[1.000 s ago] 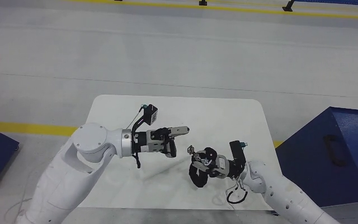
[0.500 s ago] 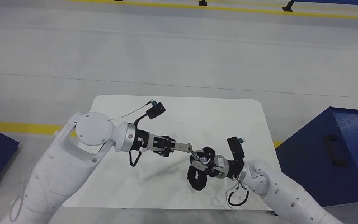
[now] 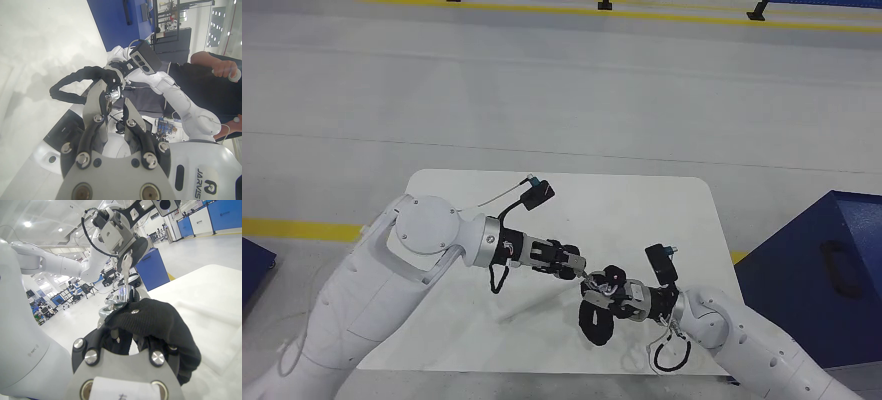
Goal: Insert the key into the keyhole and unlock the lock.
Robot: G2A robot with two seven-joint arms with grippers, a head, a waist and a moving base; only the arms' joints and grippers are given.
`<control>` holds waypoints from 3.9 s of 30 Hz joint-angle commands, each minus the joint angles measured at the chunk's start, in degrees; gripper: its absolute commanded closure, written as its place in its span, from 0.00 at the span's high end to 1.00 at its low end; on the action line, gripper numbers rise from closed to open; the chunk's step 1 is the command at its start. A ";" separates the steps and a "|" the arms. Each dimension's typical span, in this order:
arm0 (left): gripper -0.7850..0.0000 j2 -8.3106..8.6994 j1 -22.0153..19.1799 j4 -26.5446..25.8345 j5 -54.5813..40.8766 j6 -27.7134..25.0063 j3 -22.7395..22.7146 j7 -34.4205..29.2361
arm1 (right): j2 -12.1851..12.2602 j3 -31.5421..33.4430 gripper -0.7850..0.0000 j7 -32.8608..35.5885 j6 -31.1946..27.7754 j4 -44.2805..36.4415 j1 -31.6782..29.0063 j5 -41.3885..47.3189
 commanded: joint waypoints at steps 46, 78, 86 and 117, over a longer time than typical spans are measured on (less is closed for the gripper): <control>1.00 -0.78 -0.85 2.72 -5.03 -0.58 1.08 -3.00 | 1.90 2.28 0.00 45.15 0.00 -2.91 1.20 49.37; 0.00 -0.91 -2.00 6.39 -7.50 0.23 0.98 -6.25 | -0.04 5.99 0.00 57.21 7.65 -3.81 -1.89 55.87; 0.00 -0.77 -1.83 6.47 -8.14 -1.96 0.73 -8.56 | -0.69 6.22 0.00 64.53 11.11 -4.14 -2.20 65.68; 0.00 -0.39 1.18 3.51 -11.27 -11.63 -1.17 -10.61 | -6.73 11.53 0.00 94.63 36.27 3.61 -3.09 94.69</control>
